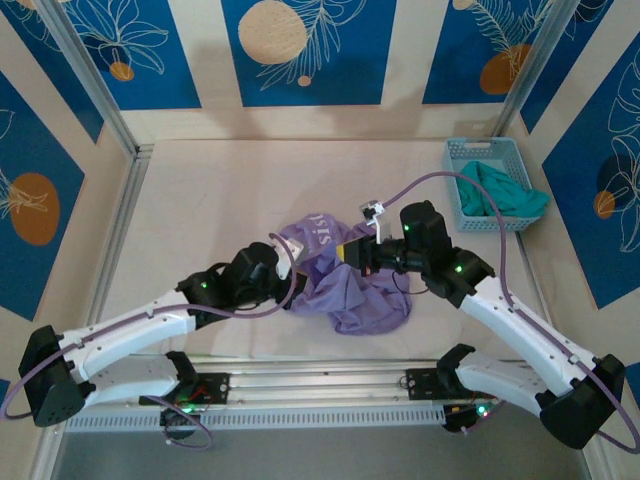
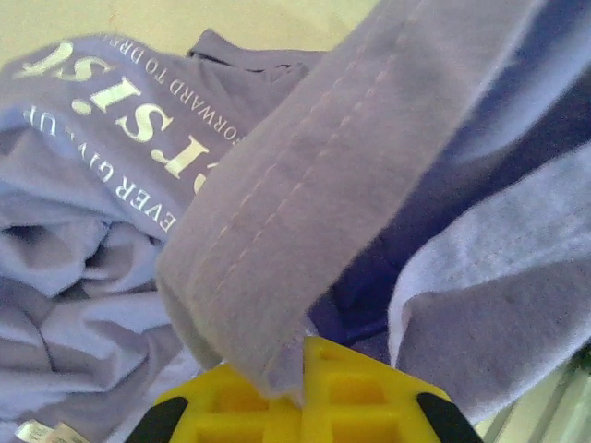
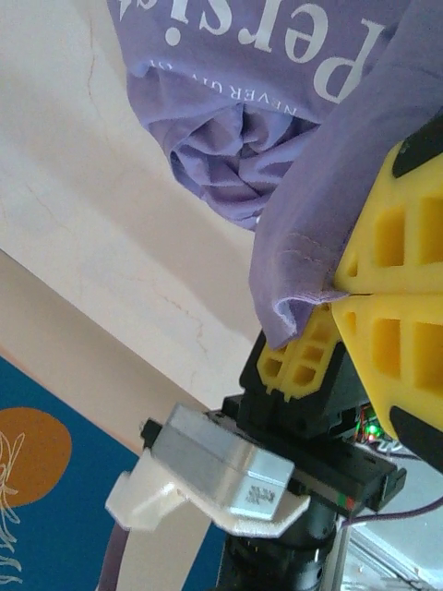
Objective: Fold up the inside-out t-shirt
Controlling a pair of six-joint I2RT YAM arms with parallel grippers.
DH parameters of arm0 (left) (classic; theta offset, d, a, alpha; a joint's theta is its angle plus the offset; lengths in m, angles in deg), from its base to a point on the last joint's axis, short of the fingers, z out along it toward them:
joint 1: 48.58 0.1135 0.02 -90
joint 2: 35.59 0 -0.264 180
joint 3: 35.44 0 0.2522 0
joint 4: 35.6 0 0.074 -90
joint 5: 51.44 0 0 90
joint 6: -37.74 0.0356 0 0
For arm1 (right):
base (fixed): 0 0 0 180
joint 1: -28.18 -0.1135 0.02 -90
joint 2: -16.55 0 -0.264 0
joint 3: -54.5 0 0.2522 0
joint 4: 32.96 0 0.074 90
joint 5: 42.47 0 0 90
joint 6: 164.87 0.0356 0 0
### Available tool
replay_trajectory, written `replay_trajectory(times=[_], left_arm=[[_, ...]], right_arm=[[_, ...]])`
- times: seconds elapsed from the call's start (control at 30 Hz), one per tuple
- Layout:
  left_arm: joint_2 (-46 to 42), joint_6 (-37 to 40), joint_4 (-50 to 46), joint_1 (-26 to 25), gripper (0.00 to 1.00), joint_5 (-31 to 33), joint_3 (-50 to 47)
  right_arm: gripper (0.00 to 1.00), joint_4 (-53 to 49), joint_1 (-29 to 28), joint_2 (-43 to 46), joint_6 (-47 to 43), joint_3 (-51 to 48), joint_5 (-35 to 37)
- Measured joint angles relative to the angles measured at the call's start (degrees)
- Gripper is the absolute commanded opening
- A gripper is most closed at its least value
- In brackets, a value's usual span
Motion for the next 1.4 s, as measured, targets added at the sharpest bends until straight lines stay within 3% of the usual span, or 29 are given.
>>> replay_trajectory(times=[0.13,0.33,0.77,0.93,1.0,1.07,1.2,1.4], left_arm=[[-3.80,-1.70,0.24,0.61,0.00,-3.65,-0.09],[-14.36,-7.32,0.55,3.85,0.00,-14.21,-0.20],[-14.84,-11.69,-4.31,6.47,0.00,-25.20,-3.78],[-13.42,-12.09,-7.74,6.49,0.05,-21.51,-5.22],[-13.49,-11.34,-9.90,6.54,0.20,-17.55,-5.22],[-13.92,-10.56,-11.72,6.54,0.28,-14.53,-5.22],[-17.97,-9.20,-12.83,6.45,0.33,-11.30,-6.08],[-21.88,-6.08,-10.60,3.04,0.38,-11.82,-6.25]], right_arm=[[0.00,-2.62,-0.57,0.94,-3.63,0.61,4.57],[0.00,-3.80,-0.79,4.87,-8.11,0.68,10.62],[0.01,-3.37,-3.32,3.76,-9.53,0.68,8.04],[0.01,-2.29,-6.49,0.81,-8.70,0.68,8.02],[0.01,-1.90,-7.89,-0.61,-8.44,0.70,8.11],[0.01,-1.88,-8.94,-2.10,-8.07,0.85,8.33],[0.01,-2.27,-9.99,-5.22,-7.04,2.05,8.81],[0.01,-3.15,-10.16,-7.54,-5.60,4.76,9.35]])
